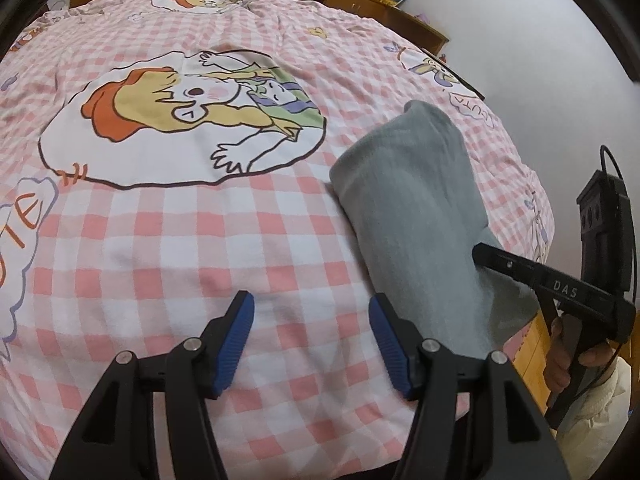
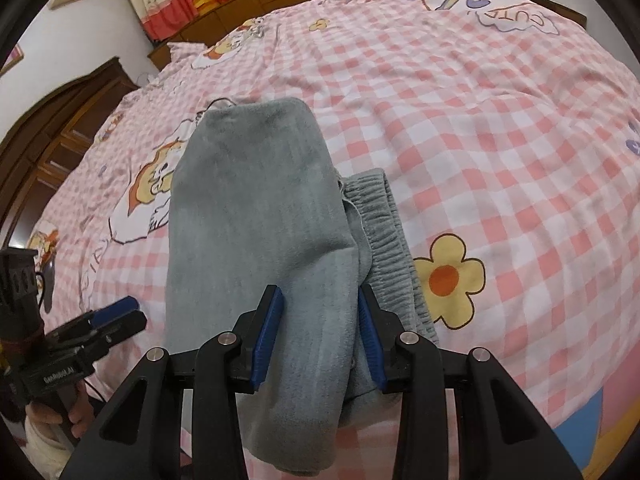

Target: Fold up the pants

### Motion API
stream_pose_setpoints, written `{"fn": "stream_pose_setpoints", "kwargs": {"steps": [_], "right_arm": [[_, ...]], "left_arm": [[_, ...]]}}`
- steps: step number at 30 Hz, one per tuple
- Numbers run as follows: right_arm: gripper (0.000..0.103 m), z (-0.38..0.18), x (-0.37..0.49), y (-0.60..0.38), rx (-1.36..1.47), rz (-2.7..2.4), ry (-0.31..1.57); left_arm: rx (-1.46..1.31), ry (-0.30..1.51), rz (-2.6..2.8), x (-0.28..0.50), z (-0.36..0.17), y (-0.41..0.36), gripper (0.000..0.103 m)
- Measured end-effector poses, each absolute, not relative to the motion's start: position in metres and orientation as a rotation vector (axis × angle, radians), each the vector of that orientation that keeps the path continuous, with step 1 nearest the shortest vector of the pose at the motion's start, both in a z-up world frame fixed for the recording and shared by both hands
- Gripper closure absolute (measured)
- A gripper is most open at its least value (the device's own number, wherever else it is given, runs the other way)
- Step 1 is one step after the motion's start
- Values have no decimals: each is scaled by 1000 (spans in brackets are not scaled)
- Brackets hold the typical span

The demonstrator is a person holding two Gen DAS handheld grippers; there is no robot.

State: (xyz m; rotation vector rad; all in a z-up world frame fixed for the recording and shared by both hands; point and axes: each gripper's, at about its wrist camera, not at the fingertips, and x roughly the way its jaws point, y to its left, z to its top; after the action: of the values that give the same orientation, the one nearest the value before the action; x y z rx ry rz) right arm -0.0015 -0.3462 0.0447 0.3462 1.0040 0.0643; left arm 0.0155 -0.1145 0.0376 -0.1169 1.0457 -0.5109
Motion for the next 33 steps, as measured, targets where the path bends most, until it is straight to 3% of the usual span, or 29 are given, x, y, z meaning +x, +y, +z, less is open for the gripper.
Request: {"fn": "stream_pose_setpoints", "kwargs": {"steps": [6, 7, 9, 12, 19, 26, 33], "right_arm": [[63, 41, 5, -343, 361, 74, 1025], [66, 41, 6, -342, 369, 75, 1019], [82, 41, 3, -344, 384, 82, 997], [87, 53, -6, -348, 403, 102, 938], [87, 80, -25, -360, 375, 89, 841], [80, 44, -13, -379, 372, 41, 952], [78, 80, -33, -375, 264, -35, 874]], "left_arm": [[-135, 1033, -511, 17, 42, -108, 40], [-138, 1029, -511, 17, 43, -108, 40], [-143, 1028, -510, 18, 43, -106, 40], [-147, 1027, -510, 19, 44, -107, 40], [-133, 1002, -577, 15, 53, -127, 39], [-74, 972, -691, 18, 67, -173, 39], [-42, 906, -799, 41, 83, -218, 42]]}}
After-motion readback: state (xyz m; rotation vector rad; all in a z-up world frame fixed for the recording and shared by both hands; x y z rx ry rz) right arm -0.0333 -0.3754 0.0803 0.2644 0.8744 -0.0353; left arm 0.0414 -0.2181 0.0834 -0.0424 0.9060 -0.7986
